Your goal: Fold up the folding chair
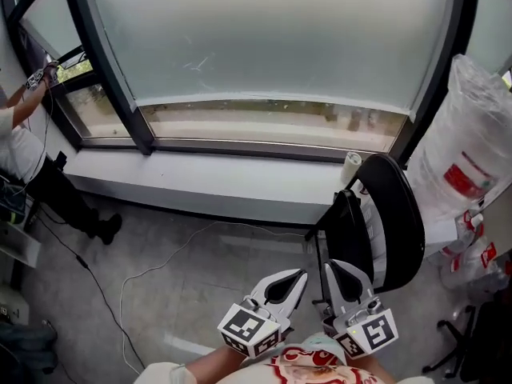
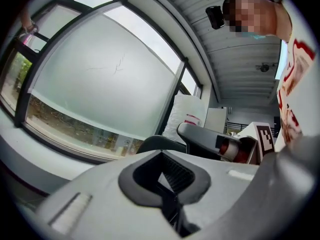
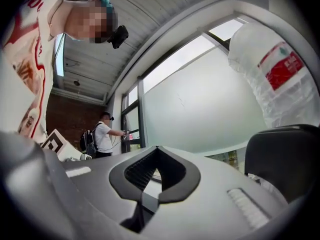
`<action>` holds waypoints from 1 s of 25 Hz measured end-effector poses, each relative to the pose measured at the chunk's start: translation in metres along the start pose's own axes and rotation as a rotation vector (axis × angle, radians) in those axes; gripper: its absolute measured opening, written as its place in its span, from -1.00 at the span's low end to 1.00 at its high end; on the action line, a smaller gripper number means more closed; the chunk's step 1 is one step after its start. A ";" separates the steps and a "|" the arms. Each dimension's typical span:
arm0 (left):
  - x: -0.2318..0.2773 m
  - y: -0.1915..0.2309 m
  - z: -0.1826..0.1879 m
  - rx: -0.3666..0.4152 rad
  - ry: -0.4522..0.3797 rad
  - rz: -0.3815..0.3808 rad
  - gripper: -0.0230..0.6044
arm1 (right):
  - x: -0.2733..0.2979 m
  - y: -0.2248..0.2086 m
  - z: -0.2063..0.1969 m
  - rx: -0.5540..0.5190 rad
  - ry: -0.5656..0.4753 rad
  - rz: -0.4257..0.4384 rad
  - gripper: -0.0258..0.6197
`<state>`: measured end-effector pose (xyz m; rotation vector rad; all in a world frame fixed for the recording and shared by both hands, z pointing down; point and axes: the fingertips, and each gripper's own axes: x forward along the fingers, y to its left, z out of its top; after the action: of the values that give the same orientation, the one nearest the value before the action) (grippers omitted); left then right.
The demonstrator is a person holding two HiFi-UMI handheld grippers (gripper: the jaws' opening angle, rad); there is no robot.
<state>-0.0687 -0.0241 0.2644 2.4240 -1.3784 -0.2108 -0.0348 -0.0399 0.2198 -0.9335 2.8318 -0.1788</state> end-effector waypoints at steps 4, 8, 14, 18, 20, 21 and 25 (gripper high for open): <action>-0.017 -0.011 0.006 0.023 -0.043 0.036 -0.93 | -0.006 0.021 0.004 -0.040 -0.009 0.081 -0.84; -0.038 -0.035 0.009 0.010 -0.084 0.085 -0.93 | -0.030 0.042 0.026 -0.061 -0.059 0.134 -0.83; -0.062 -0.113 -0.028 -0.026 -0.127 0.156 -0.93 | -0.123 0.060 0.038 -0.105 -0.063 0.174 -0.84; -0.073 -0.189 -0.060 -0.008 -0.169 0.157 -0.93 | -0.210 0.061 0.028 -0.122 -0.020 0.160 -0.83; -0.079 -0.226 -0.073 0.010 -0.189 0.167 -0.93 | -0.252 0.065 0.026 -0.108 -0.016 0.171 -0.83; -0.082 -0.244 -0.077 0.013 -0.198 0.175 -0.93 | -0.271 0.069 0.026 -0.090 -0.019 0.182 -0.83; -0.102 -0.306 -0.083 0.075 -0.197 0.197 -0.93 | -0.323 0.089 0.038 -0.076 -0.023 0.220 -0.84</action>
<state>0.1487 0.2252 0.2259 2.3579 -1.7296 -0.3620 0.1768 0.2214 0.2036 -0.6255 2.9100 -0.0339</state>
